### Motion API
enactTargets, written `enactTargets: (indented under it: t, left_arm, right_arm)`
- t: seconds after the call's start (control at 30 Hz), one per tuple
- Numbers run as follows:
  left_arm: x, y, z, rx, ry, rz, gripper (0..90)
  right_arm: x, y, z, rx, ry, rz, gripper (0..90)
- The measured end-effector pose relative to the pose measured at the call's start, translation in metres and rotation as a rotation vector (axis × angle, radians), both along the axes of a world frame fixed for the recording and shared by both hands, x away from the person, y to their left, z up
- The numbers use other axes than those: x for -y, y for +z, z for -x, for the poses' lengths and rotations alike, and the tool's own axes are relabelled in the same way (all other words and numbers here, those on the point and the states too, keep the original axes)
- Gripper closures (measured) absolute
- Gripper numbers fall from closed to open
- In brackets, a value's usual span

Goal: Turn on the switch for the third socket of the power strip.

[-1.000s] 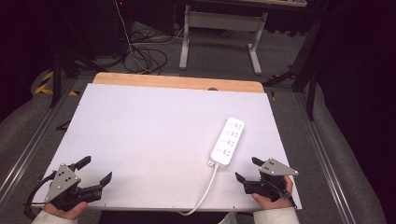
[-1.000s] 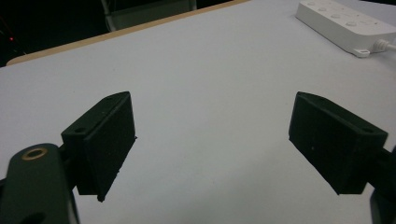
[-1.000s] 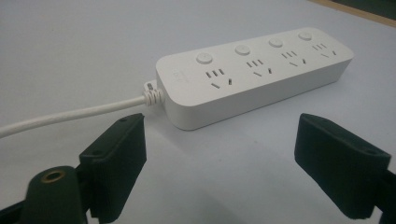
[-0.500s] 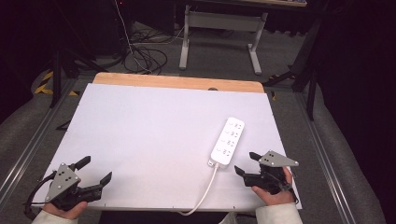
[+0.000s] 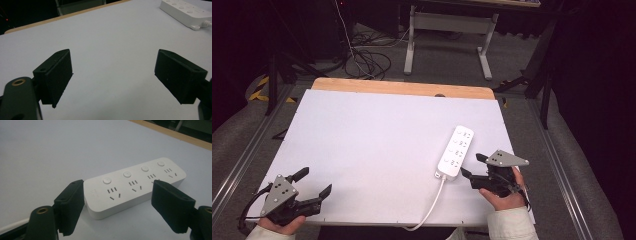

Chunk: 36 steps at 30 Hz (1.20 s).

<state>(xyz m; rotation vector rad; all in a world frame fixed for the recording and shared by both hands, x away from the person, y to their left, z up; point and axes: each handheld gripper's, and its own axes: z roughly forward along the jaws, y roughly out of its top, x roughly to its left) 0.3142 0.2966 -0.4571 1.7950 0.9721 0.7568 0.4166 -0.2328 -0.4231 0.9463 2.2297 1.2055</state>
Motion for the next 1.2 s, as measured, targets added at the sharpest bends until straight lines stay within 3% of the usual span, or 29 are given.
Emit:
enactTargets:
  t: [0.3, 0.63, 0.77, 0.87, 1.1, 1.2]
  left_arm:
    - [0.000, 0.000, 0.000, 0.000, -0.001, 0.002, 15.1]
    - [-0.001, 0.000, 0.000, 0.005, 0.002, -0.004, 15.1]
    - [0.000, 0.000, 0.000, 0.002, 0.001, 0.002, 15.1]
    - [0.000, 0.000, 0.000, 0.001, 0.003, 0.001, 15.2]
    - [-0.001, 0.000, 0.001, -0.001, 0.007, -0.002, 15.3]
    - [-0.001, 0.000, 0.001, 0.002, 0.008, -0.008, 15.3]
  right_arm:
    - [0.003, 0.012, -0.006, -0.003, 0.000, -0.055, 26.8]
    - [-0.001, 0.017, -0.014, 0.004, 0.005, -0.024, 27.1]
    - [-0.002, 0.018, -0.015, 0.012, 0.013, -0.011, 37.2]
    - [-0.002, 0.022, -0.020, -0.016, 0.046, -0.027, 47.4]
    - [-0.010, 0.030, -0.034, -0.053, 0.043, 0.010, 57.8]
    - [-0.012, 0.032, -0.039, -0.069, 0.038, 0.005, 60.3]
